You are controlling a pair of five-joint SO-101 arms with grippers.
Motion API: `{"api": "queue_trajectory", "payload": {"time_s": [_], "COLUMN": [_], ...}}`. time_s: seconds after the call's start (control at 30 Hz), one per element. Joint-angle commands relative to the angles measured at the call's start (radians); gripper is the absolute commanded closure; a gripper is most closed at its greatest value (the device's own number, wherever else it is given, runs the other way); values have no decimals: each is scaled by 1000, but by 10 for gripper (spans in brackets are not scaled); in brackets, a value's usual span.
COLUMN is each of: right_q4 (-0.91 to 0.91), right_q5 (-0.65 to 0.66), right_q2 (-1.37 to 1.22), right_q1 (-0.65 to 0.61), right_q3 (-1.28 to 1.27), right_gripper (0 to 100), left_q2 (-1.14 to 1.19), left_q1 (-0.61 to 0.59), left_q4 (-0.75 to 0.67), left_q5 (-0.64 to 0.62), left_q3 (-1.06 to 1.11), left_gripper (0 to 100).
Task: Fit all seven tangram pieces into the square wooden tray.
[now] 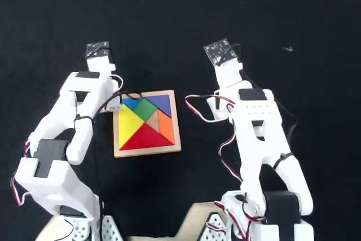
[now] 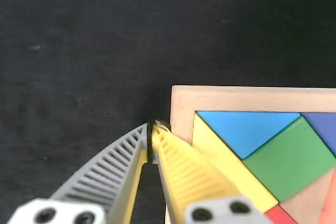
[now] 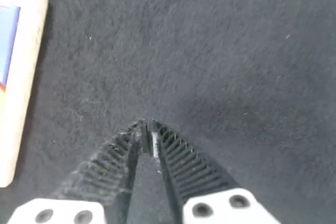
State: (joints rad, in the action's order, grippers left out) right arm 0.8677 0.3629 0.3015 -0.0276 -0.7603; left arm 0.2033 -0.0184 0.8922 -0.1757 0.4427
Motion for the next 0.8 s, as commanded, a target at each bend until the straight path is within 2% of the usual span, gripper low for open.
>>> {"api": "queue_trajectory", "payload": {"time_s": [0.0,0.13,0.23,0.37,0.5,0.77], "right_q4": [-18,-18,-12,58,187,519], "right_q5": [9,9,5,0,0,0], "right_q2": [50,50,61,110,222,490], "right_q1": [8,8,15,11,8,8], "right_q3": [4,4,16,82,193,504], "right_gripper": [988,988,988,988,988,987], "left_q2": [-3,-3,-44,-218,-480,-951], "left_q1": [24,28,-4,-39,-38,-47], "left_q4": [-6,-6,49,229,397,370], "left_q5": [-9,-9,-6,12,152,186], "left_q3": [-58,-58,-119,-291,-444,-496], "left_gripper": [971,971,971,970,970,970]}}
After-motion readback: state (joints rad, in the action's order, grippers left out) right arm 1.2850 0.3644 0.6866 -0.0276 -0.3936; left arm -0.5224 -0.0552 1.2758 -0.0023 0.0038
